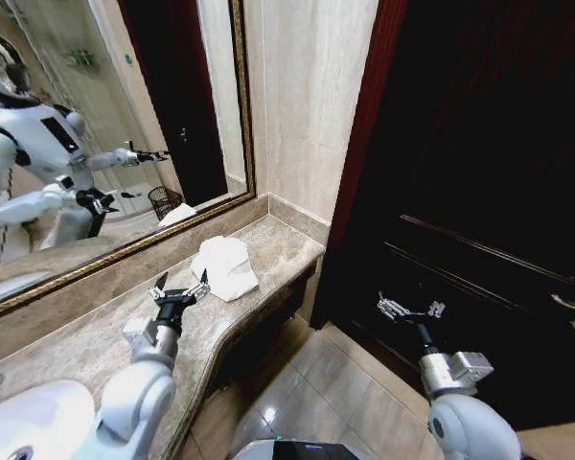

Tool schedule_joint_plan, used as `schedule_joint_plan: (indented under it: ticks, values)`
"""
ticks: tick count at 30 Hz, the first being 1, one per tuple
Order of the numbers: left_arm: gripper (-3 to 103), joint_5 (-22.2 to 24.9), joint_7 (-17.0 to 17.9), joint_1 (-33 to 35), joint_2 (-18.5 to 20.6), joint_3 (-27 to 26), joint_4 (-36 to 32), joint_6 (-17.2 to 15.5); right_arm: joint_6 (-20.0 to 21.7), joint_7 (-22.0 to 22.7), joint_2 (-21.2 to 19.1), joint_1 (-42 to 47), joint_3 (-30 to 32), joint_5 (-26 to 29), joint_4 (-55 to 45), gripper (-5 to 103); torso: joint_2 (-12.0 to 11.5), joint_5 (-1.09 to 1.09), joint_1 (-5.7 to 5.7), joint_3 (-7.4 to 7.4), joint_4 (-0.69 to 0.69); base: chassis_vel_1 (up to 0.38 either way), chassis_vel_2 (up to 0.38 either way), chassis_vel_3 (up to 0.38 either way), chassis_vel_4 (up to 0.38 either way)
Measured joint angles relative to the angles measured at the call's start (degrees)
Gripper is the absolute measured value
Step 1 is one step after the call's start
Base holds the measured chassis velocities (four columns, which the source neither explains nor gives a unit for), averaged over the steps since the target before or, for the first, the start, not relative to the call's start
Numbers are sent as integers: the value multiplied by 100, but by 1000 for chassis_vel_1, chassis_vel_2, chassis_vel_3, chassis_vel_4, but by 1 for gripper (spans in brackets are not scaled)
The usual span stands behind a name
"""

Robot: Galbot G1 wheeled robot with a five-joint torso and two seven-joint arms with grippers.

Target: Discard the used towel into the hamper.

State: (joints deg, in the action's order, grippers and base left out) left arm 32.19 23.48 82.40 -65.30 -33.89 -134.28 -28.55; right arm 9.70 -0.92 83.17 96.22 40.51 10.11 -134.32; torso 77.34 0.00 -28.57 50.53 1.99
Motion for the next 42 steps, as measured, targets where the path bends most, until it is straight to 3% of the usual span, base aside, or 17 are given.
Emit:
schedule_joint_plan:
  ticks: [4, 6, 9, 16, 24, 28, 41, 42]
  values:
    - [100, 315, 220, -665, 355, 318, 472, -308, -5, 6, 25, 41, -39, -96, 19, 100, 0, -1, 0, 0, 0, 0, 0, 0, 0]
    - [100, 713, 602, -1151, 573, 643, 768, -587, 25, 45, 25, 22, -37, -124, 18, 100, 0, -1, -1, 1, 0, 0, 0, 0, 0]
    - [100, 1031, 899, -1583, 708, 935, 972, -850, 66, 91, 22, -21, -12, -125, 15, 100, 0, -1, -1, 1, 1, 0, 0, 0, 0]
    - [100, 1186, 944, -2157, 811, 1270, 1411, -910, 122, 155, 75, -61, 24, -106, 20, 100, 0, -1, -1, 0, 2, 0, 0, 0, 0]
    - [100, 1770, 1138, -2837, 911, 1602, 1877, -1066, 122, 224, 79, -101, 107, -67, 53, 100, 0, -1, -1, 0, 1, 0, 0, 0, 0]
    - [100, 2107, 1393, -3285, 967, 1898, 2286, -1239, 144, 289, 59, -215, 131, -22, 102, 100, 0, 0, -1, 0, 1, 0, 0, 0, 0]
    - [103, 2195, 1054, -3696, 1018, 2254, 3139, -1340, 144, 337, 32, -300, 171, -5, 229, 100, 0, 0, -1, 0, 1, 0, 0, 0, 0]
    - [99, 2195, 1046, -3716, 1009, 2274, 3163, -1340, 143, 345, 30, -297, 175, -1, 230, 100, 0, 0, -1, 0, 1, 0, 0, 0, 0]
